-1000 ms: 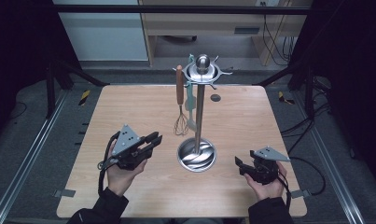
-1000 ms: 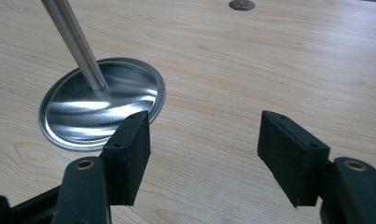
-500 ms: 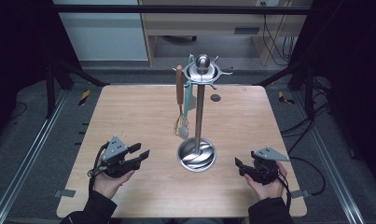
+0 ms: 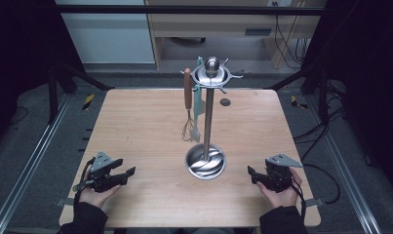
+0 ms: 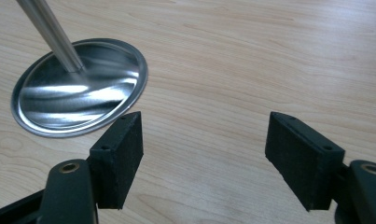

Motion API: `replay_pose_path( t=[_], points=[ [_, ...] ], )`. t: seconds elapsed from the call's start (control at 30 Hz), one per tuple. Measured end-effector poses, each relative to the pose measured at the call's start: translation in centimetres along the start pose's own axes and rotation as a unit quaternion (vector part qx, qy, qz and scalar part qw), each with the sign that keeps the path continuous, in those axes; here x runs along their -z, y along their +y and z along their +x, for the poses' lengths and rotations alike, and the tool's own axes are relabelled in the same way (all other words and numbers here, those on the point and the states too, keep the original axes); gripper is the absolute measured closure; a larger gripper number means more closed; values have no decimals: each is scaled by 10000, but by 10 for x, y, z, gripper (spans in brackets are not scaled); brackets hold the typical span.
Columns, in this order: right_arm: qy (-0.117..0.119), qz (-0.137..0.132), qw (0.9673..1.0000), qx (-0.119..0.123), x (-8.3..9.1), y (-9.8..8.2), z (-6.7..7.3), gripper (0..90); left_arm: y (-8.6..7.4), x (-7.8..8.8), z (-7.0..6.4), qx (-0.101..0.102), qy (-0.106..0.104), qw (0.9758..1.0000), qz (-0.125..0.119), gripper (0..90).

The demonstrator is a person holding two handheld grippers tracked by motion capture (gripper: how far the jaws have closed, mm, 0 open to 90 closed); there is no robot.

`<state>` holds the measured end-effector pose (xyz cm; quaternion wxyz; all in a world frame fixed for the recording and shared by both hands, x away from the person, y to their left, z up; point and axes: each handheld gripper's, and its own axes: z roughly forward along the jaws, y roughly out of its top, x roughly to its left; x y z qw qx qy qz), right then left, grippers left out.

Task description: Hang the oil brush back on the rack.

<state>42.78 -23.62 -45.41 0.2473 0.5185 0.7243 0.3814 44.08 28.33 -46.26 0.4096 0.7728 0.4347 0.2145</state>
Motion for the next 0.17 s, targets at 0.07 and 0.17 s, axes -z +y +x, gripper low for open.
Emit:
replay_pose_path(
  t=[0.07,0.17],
  points=[
    [-48,32,10000,3,-1,-1,-3,272,-3,-3,3,9,72,10000,24,362],
    [-86,92,9999,-6,-2,-2,-7,268,-7,-6,9,-1,181,9998,106,357]
  ],
)
